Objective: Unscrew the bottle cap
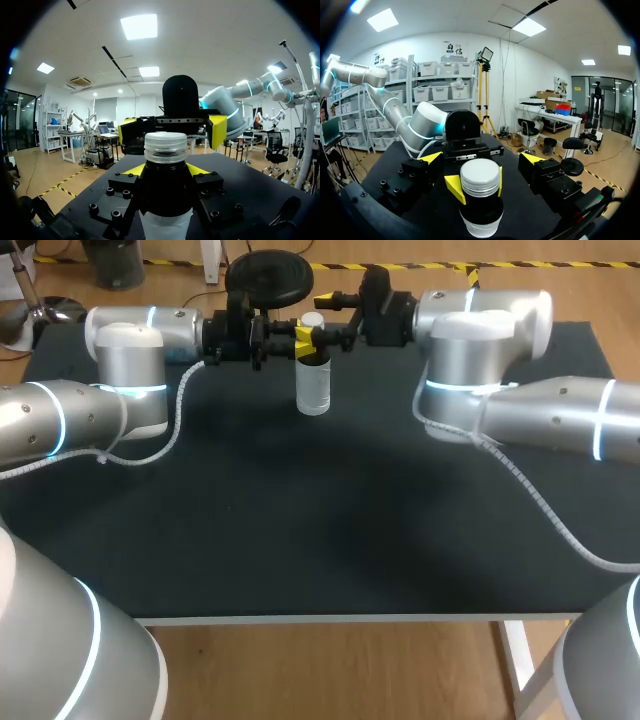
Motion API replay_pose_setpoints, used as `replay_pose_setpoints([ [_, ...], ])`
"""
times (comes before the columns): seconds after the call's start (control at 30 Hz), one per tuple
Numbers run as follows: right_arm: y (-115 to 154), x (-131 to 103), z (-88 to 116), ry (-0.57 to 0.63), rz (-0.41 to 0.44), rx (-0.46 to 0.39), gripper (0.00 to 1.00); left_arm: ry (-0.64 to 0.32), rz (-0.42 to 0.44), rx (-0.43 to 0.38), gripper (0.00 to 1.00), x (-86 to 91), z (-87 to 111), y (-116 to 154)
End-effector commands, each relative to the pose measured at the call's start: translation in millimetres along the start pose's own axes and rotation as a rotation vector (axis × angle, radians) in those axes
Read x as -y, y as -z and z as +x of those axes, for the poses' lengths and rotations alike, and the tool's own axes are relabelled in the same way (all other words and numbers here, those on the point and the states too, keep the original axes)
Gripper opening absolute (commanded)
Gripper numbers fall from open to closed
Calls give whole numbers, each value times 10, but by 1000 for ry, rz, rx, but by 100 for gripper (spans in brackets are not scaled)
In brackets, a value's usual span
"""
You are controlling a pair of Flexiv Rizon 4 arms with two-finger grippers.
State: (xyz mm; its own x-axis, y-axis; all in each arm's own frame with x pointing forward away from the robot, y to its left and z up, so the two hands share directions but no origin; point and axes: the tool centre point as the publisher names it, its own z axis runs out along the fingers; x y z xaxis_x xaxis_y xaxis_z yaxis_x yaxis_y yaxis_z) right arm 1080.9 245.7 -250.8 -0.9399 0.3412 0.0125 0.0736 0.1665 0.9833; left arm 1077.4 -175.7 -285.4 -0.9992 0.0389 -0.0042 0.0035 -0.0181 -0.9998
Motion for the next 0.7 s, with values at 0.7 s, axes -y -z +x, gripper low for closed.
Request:
replay_pose_setpoints([
  [0.7,16,30,54,2,-48,205,100,-2,1,3,0,-3,1,-9],
])
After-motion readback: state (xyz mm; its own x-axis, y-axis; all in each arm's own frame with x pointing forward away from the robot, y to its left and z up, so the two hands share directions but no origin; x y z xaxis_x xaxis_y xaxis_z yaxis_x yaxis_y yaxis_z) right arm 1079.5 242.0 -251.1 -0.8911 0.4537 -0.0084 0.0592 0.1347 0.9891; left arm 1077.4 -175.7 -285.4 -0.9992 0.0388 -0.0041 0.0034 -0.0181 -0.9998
